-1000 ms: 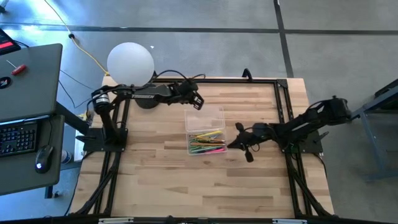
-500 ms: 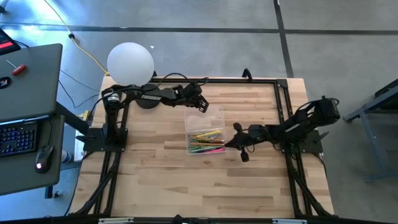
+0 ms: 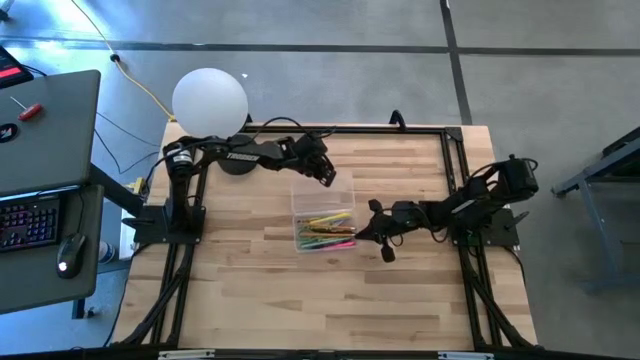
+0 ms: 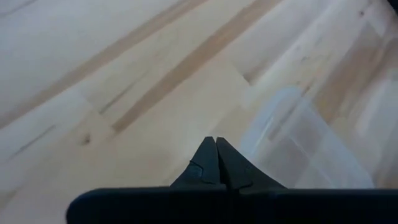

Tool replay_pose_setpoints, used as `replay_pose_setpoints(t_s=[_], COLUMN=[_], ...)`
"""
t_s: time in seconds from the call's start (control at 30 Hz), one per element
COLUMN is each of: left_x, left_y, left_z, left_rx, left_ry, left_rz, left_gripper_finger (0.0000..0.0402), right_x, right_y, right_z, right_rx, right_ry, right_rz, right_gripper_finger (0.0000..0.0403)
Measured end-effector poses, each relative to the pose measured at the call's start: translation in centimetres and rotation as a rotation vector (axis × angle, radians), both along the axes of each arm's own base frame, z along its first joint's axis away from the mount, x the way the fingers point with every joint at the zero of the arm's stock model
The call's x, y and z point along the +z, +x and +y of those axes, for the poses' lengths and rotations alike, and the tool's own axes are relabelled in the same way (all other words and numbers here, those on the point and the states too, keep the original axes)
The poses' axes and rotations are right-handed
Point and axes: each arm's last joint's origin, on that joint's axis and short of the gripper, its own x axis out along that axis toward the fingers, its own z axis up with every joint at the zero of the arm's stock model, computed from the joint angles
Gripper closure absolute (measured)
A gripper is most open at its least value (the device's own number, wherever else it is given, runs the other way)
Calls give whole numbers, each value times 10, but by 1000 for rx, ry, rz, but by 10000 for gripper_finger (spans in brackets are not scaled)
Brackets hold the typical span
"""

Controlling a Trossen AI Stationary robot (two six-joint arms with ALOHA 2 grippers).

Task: Pick & place school supplies into a supply box
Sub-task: Close the transparent supply box

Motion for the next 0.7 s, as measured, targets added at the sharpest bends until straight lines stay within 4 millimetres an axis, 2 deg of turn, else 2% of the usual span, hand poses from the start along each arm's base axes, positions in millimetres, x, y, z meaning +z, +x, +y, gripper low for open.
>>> replay_pose_setpoints(t_s=[0.1, 0.2, 0.3, 0.43, 0.57, 0.7], left_x=[7, 23, 41, 65, 85, 97], left_y=[1, 6, 14, 22, 21, 8], left_z=[-3, -4, -7, -9, -13, -17], left_rx=[-14, -41, -71, -113, -25, 36], left_ry=[-3, 27, 56, 106, 227, 284], left_rz=[-11, -57, -90, -68, 103, 336], left_gripper_finger=[384, 376, 388, 390, 374, 387], right_x=[0, 0, 1, 1, 0, 0], right_y=[0, 0, 0, 0, 0, 0], right_z=[0, 0, 0, 0, 0, 0], right_rx=[1, 2, 10, 10, 10, 10], right_ry=[1, 2, 7, 8, 9, 9], right_rz=[0, -3, -12, -12, -9, -4], right_gripper_finger=[403, 403, 403, 403, 403, 403])
